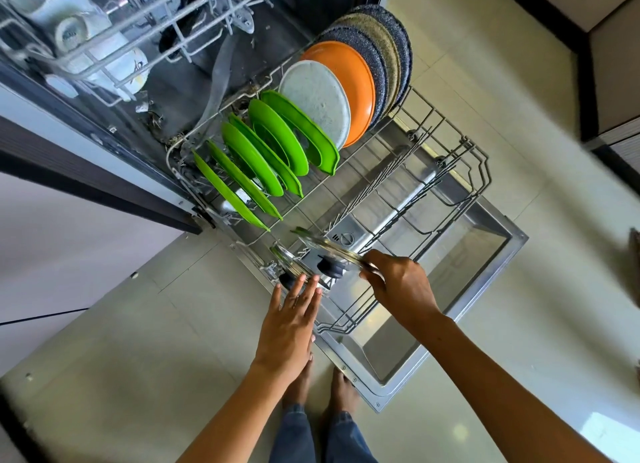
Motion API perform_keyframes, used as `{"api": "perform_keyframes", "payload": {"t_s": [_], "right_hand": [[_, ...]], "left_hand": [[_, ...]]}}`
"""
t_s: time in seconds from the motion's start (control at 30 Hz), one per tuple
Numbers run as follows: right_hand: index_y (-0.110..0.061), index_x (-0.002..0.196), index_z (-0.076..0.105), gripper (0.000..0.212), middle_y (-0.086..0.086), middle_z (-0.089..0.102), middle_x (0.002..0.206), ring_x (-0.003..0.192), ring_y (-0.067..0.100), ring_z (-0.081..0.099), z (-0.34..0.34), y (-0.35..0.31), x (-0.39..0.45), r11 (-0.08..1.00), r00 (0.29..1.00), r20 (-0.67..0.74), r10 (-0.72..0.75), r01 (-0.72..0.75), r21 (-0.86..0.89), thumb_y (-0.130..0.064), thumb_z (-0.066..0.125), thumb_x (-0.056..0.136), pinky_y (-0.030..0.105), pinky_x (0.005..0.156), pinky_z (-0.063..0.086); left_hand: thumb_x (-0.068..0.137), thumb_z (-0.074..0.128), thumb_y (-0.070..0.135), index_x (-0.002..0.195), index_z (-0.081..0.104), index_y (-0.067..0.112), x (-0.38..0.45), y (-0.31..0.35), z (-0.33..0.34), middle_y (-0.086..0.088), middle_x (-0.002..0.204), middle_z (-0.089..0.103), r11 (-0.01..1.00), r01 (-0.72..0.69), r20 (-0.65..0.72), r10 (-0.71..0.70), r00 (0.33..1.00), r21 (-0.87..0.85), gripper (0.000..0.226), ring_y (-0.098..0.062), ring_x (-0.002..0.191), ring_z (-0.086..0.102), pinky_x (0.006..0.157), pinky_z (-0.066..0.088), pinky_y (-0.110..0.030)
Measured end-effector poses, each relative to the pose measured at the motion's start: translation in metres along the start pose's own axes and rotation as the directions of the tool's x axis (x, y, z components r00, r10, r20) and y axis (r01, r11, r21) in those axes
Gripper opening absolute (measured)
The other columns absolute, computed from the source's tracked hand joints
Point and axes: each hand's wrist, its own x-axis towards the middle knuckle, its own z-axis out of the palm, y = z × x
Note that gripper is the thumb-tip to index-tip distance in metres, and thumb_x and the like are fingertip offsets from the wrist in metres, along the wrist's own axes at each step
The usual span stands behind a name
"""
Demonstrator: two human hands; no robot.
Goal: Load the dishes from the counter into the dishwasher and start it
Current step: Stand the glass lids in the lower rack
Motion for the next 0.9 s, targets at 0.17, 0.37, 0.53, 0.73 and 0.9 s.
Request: {"api": "perform_keyframes", "payload": {"t_s": [0.17,0.37,0.53,0.73,0.9], "right_hand": [[-0.009,0.085,0.067,0.009,0.001,0.065,0.059,0.042,0.017,0.056,-0.005,-0.013,0.0,1.0,1.0,-0.004,0.003,-0.003,0.017,-0.009,0.072,0.078,0.02,0.047,0.041],[-0.009,0.089,0.064,0.006,0.005,0.065,0.062,0.045,0.022,0.056,0.007,-0.01,0.005,0.999,0.998,0.049,0.036,-0.036,0.0,-0.013,0.066,0.084,0.031,0.049,0.052],[-0.01,0.094,0.062,0.008,0.003,0.066,0.067,0.049,0.021,0.057,0.014,-0.011,-0.001,0.998,0.995,0.08,0.065,-0.065,0.007,-0.015,0.06,0.089,0.032,0.052,0.053],[-0.009,0.094,0.064,0.009,0.007,0.068,0.071,0.054,0.026,0.061,0.006,-0.003,0.003,0.995,0.993,0.096,0.068,-0.074,0.062,-0.014,0.063,0.087,0.036,0.056,0.054],[-0.009,0.091,0.066,0.008,0.007,0.068,0.067,0.053,0.025,0.062,0.005,-0.002,0.011,0.996,0.995,0.084,0.061,-0.066,0.059,-0.012,0.066,0.084,0.036,0.057,0.055]], "left_hand": [[0.051,0.088,0.038,0.131,0.053,0.007,-0.001,-0.001,0.001,-0.014,0.142,0.044,1.0,0.0,0.011,0.0,1.0,0.007,0.094,-0.034,0.13,0.04,0.101,0.022,-0.052],[0.048,0.089,0.04,0.13,0.055,0.008,0.001,0.0,0.001,-0.013,0.14,0.046,1.0,0.003,0.021,-0.004,1.0,0.017,0.095,-0.033,0.128,0.043,0.103,0.032,-0.058],[0.051,0.088,0.038,0.134,0.05,0.006,0.0,0.001,0.004,-0.014,0.143,0.042,1.0,0.011,0.034,-0.011,0.999,-0.003,0.096,-0.034,0.131,0.039,0.102,0.021,-0.054],[0.049,0.088,0.039,0.133,0.051,0.007,0.0,0.001,0.0,-0.014,0.143,0.042,1.0,0.012,0.058,-0.011,0.998,-0.02,0.098,-0.034,0.13,0.04,0.104,0.015,-0.053],[0.051,0.088,0.036,0.136,0.048,0.008,-0.001,0.001,-0.002,-0.012,0.145,0.039,0.999,0.011,0.077,-0.009,0.997,-0.033,0.098,-0.033,0.132,0.037,0.104,0.016,-0.053]]}}
